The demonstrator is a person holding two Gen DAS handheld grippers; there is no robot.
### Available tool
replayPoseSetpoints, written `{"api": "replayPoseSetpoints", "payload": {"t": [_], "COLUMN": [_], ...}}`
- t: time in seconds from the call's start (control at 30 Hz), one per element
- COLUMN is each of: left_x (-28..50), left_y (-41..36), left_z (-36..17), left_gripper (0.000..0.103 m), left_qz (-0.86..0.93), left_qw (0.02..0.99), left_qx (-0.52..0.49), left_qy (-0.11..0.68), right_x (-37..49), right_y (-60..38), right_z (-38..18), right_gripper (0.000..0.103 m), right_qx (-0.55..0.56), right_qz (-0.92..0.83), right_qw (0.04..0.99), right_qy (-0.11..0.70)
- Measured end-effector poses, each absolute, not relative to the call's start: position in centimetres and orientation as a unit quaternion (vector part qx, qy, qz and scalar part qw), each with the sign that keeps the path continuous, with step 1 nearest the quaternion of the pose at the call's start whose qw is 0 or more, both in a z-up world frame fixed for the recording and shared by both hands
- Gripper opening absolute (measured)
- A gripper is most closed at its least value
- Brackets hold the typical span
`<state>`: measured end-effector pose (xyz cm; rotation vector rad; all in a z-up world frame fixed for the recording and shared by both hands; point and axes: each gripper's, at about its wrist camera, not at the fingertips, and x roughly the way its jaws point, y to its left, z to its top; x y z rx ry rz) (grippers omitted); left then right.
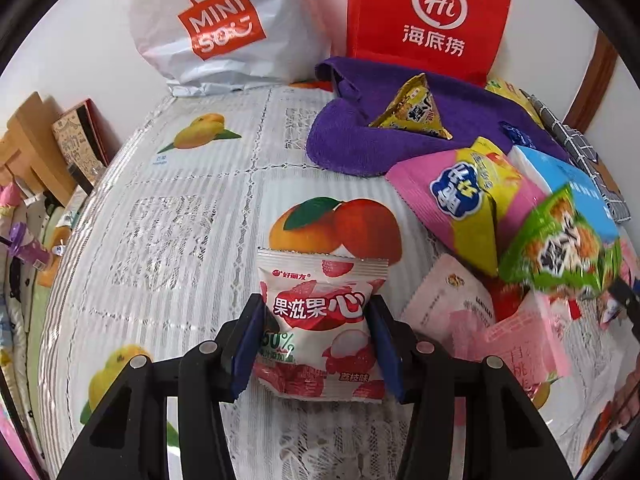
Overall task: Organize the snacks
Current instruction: 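Hold both pink packets raised above the bed cover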
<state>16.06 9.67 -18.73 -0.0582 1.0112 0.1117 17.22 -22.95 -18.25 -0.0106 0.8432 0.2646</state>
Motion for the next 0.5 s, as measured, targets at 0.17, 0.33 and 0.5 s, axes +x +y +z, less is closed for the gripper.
{"api": "replayPoseSetpoints", "payload": {"t": [0.17,0.33,0.5], "left_x": [15.12,15.22,15.22], "left_y": [9.18,9.39,9.49], "left_z": [-18.97,-18.94,-18.98], "left_gripper": [0.050,0.050,0.050], "left_qz": [0.071,0.070,0.067], "left_qw": [0.889,0.889,0.889], "left_qx": [-0.029,-0.032,-0.036], "left_qy": [0.452,0.452,0.452], "right_x": [17.42,17.68,17.64], "right_y": [-22.36,-22.92,-22.71], "right_z": [-18.55,-18.93,-18.98], "right_gripper": [0.049,0.049,0.049], "right_qx": [-0.025,-0.004,-0.009], "right_qz": [0.117,0.135,0.134], "right_qw": [0.901,0.894,0.895], "right_qy": [0.417,0.427,0.426]}}
